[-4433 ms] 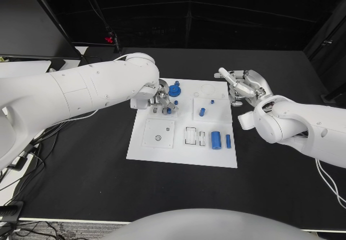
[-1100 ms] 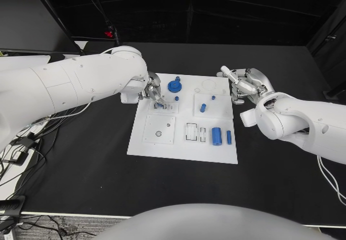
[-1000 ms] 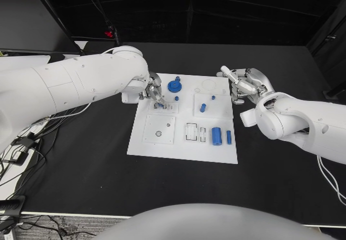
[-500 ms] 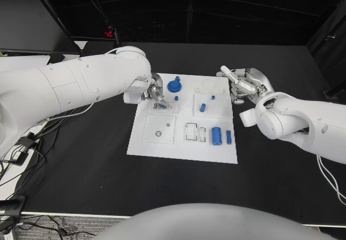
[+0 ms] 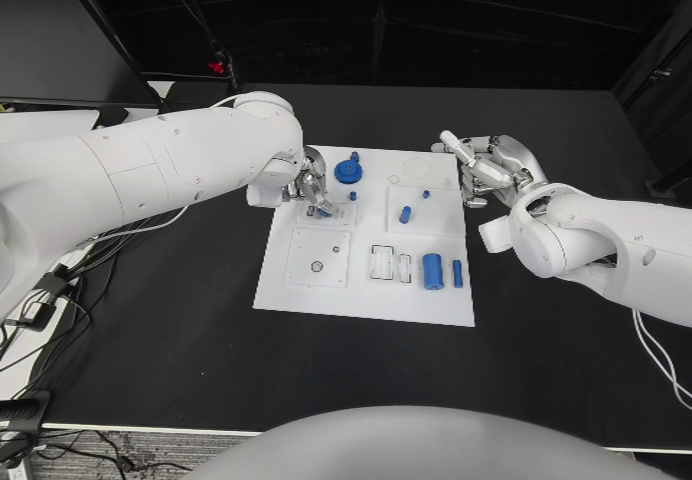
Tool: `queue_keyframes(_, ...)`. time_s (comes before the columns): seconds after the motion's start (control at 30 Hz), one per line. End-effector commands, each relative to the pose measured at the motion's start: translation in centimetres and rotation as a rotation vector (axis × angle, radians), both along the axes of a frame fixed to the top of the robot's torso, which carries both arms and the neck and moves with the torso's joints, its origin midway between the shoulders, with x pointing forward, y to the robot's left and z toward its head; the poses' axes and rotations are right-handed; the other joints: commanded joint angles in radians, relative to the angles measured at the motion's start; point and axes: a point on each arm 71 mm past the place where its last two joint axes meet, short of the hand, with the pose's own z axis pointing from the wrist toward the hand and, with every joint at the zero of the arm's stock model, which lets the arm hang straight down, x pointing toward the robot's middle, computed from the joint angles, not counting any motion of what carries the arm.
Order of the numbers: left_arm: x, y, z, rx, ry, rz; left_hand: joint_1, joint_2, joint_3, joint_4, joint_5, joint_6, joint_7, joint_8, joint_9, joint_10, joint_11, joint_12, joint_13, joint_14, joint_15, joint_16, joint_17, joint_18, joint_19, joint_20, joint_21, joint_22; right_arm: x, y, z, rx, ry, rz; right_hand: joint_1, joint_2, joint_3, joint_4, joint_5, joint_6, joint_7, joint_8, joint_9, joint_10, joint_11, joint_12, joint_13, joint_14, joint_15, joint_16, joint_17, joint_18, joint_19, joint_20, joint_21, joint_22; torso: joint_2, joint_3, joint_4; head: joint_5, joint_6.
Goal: Assemble the parts on the task board
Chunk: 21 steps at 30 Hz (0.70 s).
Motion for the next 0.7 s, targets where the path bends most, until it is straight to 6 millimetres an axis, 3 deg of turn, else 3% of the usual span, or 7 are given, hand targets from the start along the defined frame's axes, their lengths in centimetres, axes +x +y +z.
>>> queue_keyframes(0.03,0.04,0.19,-0.02,0.018,0.01,0.002,-0.001,0.009,0.108,-0.104,-0.003,0.017,-0.017,0.006,0.0,0.104,0.008,0.001,0.263,0.105,0.005,0.001,0.263,-0.007,0.104,0.009,0.003,0.263,-0.04,0.18,0.12,0.006,-0.004,0.013,0.0,0.008,-0.007,0.001,-0.002,-0.006,0.002,0.003,0.002,0.104,0.005,0.0,0.261,0.108,0.001,0.002,0.263,0.02,-0.006,0.0,-0.007,0.165,0.0,0.0003,-0.0001,0.001,-0.001)
queue_keyframes(0.7,0.09,0.03,-0.16,0.018,0.01,0.003,-0.006,0.007,0.119,-0.107,-0.01,0.016,-0.017,0.004,0.002,0.104,0.009,0.001,0.263,0.105,0.005,0.001,0.263,-0.007,0.104,0.009,0.003,0.263,-0.04,0.17,0.11,0.006,-0.004,0.013,0.001,0.009,-0.007,0.001,-0.001,-0.006,0.002,0.004,0.002,0.104,0.005,0.0,0.261,0.108,0.001,0.002,0.263,0.021,-0.006,0.0,-0.007,0.165,0.0,0.0001,-0.0006,-0.002,-0.004)
